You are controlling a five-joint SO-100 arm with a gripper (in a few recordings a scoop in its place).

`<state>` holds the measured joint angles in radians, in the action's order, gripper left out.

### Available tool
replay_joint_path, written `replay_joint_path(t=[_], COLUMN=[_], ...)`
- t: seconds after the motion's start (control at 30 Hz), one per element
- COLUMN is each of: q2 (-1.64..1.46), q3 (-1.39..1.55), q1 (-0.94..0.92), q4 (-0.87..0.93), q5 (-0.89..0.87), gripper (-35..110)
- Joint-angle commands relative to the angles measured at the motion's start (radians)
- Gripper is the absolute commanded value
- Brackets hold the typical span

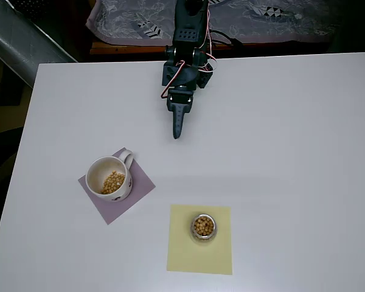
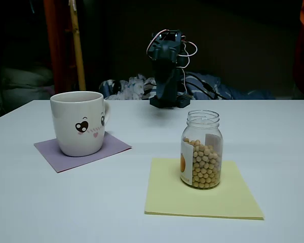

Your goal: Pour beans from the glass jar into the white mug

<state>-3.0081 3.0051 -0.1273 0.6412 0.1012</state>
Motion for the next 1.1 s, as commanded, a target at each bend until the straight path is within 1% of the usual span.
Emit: replay_joint_path(t=[0.0,0.03,0.07,0.23,1.07], q2=[-0.241,-0.325,-0.339,-0.341,-0.341], q3=[0.069,0.098,0.107,0.137,0.155], q1=[0.008,0.008,-0.002,0.020,0.023], q4=[0.143,0.190,0.204,0.210,0.221], q5=[-0.031,-0.035,-0.025,-0.034,-0.046], gripper=[13,9,7,0,0])
